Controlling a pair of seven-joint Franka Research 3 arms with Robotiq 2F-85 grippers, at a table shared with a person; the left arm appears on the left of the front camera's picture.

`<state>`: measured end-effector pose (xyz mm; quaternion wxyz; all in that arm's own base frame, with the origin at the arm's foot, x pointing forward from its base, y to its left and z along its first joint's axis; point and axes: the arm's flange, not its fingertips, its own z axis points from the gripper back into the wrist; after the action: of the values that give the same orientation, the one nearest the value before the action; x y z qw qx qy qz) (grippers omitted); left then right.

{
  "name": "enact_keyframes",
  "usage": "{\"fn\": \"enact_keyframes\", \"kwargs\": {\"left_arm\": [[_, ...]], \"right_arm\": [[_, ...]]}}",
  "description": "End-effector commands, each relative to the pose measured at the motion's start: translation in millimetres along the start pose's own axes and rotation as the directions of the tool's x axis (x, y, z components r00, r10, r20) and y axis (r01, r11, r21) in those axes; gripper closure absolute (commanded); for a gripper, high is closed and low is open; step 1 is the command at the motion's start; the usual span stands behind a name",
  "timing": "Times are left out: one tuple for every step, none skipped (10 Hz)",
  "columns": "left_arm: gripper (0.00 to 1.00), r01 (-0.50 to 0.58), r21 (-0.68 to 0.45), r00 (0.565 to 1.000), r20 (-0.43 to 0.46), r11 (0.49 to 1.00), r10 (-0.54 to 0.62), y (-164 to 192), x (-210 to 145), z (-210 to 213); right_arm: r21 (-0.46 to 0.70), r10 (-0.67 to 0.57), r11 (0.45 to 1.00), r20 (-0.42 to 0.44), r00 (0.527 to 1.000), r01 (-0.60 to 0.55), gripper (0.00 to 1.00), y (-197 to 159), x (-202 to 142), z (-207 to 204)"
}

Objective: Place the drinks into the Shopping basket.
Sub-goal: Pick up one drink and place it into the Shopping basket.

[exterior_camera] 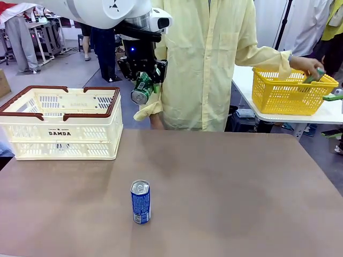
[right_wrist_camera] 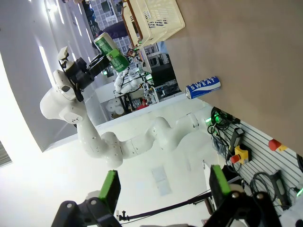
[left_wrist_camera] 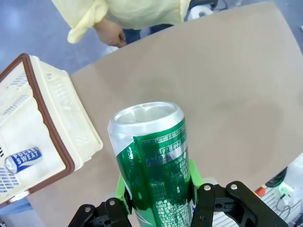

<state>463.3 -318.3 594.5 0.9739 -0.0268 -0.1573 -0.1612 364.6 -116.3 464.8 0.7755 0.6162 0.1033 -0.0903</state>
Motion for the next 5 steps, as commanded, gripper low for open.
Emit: {"fn": "enact_keyframes", "kwargs": {"left_arm": [[1.0, -0.082, -0.05, 0.996, 0.023, 0.995, 0.083, 38, 14, 7], [1.0, -0.21, -0.038, 0.977, 0.011, 0.977, 0.211, 92, 12, 21], [1.0, -0.283, -0.042, 0.959, 0.006, 0.958, 0.284, 134, -2, 32], [1.0, -0.352, -0.042, 0.936, 0.016, 0.935, 0.353, 173, -16, 39], [1.0, -0.374, -0.081, 0.926, 0.016, 0.924, 0.376, 206, -25, 37]], "right_arm": [[-0.003, -0.005, 1.0, -0.01, 1.0, 0.005, 0.0, 3, -3, 2], [-0.003, -0.005, 1.0, -0.01, 1.0, 0.005, 0.0, 3, -3, 2], [-0.003, -0.005, 1.0, -0.01, 1.0, 0.005, 0.0, 3, -3, 2], [-0.003, -0.005, 1.0, -0.01, 1.0, 0.005, 0.0, 3, -3, 2], [-0.003, -0.005, 1.0, -0.01, 1.0, 0.005, 0.0, 3, -3, 2]]}}
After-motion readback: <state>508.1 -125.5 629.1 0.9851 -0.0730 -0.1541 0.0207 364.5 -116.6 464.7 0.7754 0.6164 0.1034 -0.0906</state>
